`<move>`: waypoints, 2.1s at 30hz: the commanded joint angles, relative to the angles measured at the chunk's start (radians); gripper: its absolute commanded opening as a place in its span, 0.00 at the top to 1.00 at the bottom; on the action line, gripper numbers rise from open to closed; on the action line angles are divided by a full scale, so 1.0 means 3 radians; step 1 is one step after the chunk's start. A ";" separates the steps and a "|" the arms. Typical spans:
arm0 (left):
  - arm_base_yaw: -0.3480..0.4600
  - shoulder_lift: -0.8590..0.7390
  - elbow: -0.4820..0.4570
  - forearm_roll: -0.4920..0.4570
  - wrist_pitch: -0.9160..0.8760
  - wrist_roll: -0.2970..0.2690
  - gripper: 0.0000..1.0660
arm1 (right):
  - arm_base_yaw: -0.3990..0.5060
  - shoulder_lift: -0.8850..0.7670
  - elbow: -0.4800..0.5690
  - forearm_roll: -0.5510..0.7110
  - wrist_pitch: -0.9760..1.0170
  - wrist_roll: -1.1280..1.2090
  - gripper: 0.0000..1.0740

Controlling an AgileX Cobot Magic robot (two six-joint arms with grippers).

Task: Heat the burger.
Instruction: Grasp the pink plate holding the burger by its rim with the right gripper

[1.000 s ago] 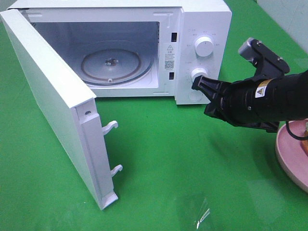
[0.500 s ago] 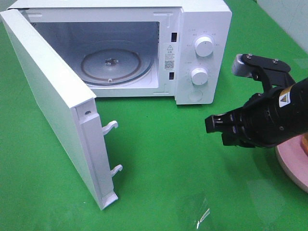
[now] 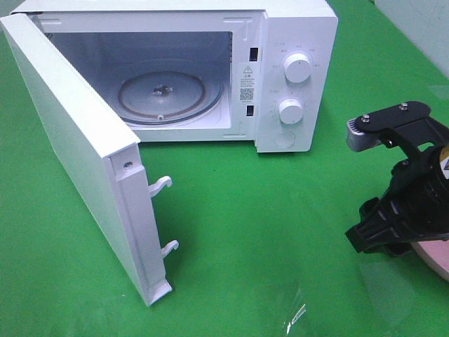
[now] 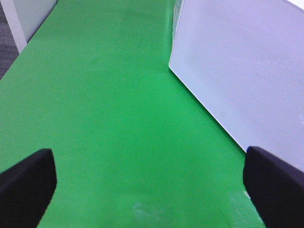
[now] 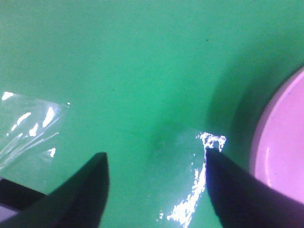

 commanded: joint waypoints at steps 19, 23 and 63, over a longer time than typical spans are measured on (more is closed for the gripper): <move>0.0010 -0.0053 -0.0003 0.0023 -0.0057 0.0010 0.05 | -0.0613 -0.0017 -0.0010 -0.0260 0.0133 0.0043 0.15; 0.0010 -0.0053 -0.0003 0.0023 -0.0057 0.0010 0.05 | -0.0807 0.0130 -0.0010 -0.0203 0.0073 -0.0003 0.17; 0.0010 -0.0053 -0.0003 0.0023 -0.0057 0.0010 0.05 | -0.0983 0.1317 -0.0283 -0.0383 -0.0467 -0.0067 0.34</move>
